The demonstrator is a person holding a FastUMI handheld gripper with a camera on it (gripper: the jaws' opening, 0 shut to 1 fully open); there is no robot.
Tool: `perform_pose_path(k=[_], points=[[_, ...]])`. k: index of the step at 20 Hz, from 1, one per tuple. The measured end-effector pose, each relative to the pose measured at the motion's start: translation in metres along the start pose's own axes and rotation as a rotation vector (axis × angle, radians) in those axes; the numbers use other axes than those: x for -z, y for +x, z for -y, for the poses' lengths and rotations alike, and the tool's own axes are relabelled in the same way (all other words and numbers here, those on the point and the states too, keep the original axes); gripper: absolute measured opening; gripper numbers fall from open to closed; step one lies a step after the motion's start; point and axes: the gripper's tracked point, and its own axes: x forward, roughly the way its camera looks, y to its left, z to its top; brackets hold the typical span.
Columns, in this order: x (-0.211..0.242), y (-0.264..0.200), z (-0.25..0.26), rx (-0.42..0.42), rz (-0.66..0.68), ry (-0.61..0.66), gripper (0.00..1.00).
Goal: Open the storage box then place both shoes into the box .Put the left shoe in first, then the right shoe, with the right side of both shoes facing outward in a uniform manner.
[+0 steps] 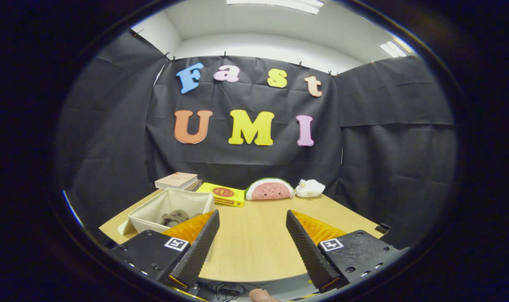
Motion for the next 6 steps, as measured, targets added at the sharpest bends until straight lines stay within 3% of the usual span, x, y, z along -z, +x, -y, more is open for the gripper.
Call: perform_pose_path(k=[6], points=[[-0.0028, 0.0059, 0.0102, 0.013, 0.015, -0.009, 0.97]])
